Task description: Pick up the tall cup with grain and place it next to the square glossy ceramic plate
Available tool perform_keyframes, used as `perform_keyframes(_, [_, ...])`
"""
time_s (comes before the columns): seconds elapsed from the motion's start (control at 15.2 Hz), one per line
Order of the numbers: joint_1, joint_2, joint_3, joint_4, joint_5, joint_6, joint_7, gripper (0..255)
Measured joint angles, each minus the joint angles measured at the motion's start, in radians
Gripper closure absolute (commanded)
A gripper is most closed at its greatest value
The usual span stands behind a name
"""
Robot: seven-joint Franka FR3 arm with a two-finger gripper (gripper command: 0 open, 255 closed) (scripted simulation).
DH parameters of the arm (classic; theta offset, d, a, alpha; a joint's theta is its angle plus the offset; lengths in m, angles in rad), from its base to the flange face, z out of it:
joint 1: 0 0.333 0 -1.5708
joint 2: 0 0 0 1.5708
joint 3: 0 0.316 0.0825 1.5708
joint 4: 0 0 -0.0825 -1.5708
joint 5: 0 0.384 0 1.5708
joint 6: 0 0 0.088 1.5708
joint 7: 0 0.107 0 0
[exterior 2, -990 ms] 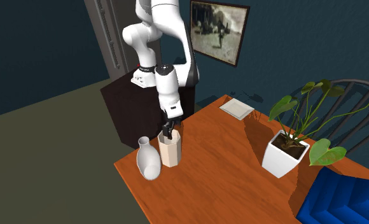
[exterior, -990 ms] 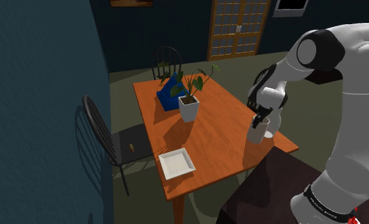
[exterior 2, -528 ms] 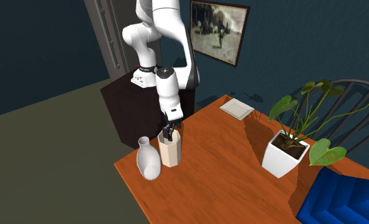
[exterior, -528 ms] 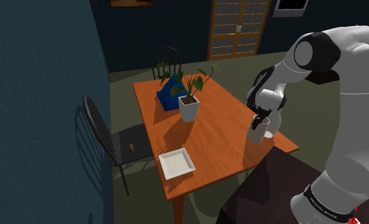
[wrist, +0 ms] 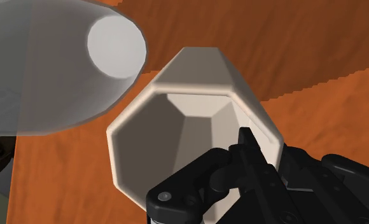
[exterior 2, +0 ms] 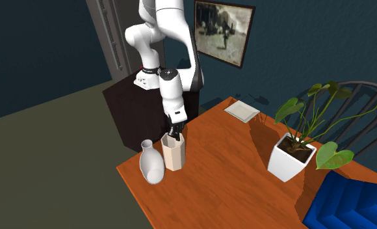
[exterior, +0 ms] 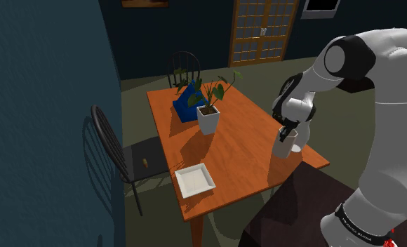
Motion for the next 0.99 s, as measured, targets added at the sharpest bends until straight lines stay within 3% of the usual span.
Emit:
perform_keyframes(0.33, [0.005,-0.006,-0.005,-0.001,-0.005,-0.005,0.005,255])
perform_keyframes(0.99, [0.077,-0.129,-0.100,-0.034,-0.114,-0.091,0.090,255])
